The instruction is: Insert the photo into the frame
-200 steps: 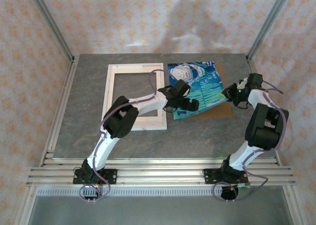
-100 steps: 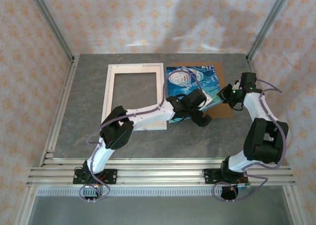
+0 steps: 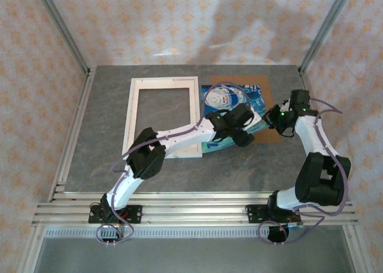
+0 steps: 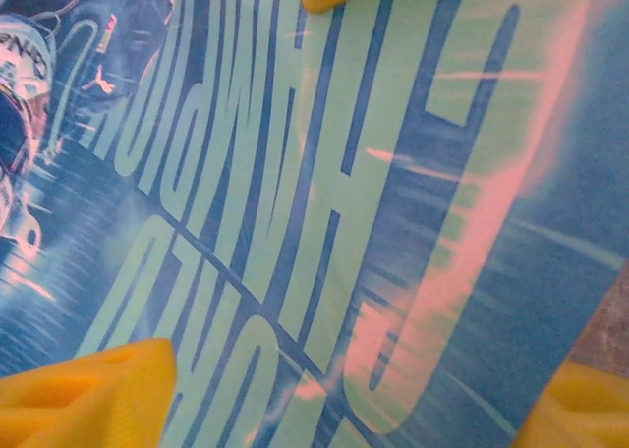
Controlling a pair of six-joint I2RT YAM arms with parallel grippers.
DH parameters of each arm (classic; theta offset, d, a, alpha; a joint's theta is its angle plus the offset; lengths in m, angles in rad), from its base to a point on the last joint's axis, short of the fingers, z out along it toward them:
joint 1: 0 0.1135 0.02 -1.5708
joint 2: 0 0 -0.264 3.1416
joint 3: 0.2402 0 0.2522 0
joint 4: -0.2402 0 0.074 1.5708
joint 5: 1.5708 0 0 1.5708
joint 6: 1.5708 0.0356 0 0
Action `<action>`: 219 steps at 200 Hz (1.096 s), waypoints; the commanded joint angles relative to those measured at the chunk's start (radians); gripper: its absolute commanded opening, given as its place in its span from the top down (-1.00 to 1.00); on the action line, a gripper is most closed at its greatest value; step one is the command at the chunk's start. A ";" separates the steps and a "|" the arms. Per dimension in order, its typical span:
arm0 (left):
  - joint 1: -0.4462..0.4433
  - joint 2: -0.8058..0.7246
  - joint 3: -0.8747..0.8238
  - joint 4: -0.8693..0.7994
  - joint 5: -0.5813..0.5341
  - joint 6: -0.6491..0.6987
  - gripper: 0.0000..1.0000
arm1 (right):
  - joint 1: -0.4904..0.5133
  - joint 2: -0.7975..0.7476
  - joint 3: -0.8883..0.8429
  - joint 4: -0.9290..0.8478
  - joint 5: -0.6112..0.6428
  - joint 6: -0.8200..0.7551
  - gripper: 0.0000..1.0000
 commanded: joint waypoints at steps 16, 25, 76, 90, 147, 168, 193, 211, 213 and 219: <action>0.001 0.028 0.033 -0.040 0.056 0.035 -0.17 | 0.015 -0.018 0.005 -0.033 0.018 0.008 1.00; 0.001 0.027 0.034 -0.042 0.078 0.035 -0.06 | 0.020 -0.017 0.009 -0.032 0.021 0.010 1.00; 0.000 0.028 0.022 -0.021 0.140 0.001 0.49 | 0.033 -0.011 0.014 -0.020 0.029 0.035 1.00; -0.002 0.027 0.022 -0.017 0.146 -0.008 0.64 | 0.034 -0.014 0.018 -0.023 0.029 0.036 1.00; 0.003 -0.010 0.028 -0.039 0.153 -0.062 1.00 | 0.025 0.009 0.182 -0.130 0.084 -0.014 -0.10; 0.018 -0.051 0.028 -0.050 0.153 -0.102 1.00 | -0.006 0.029 0.327 -0.210 0.162 -0.049 -0.23; 0.067 -0.138 -0.016 0.019 0.168 -0.209 1.00 | -0.058 0.027 0.450 -0.237 0.195 -0.044 -0.42; 0.123 -0.212 -0.070 0.118 0.186 -0.332 1.00 | -0.069 0.016 0.492 -0.226 0.173 -0.035 -0.50; 0.130 -0.217 -0.077 0.128 0.187 -0.349 1.00 | -0.069 0.015 0.492 -0.222 0.167 -0.033 -0.50; 0.153 -0.245 -0.099 0.175 0.192 -0.392 1.00 | -0.068 0.010 0.489 -0.208 0.142 -0.020 -0.50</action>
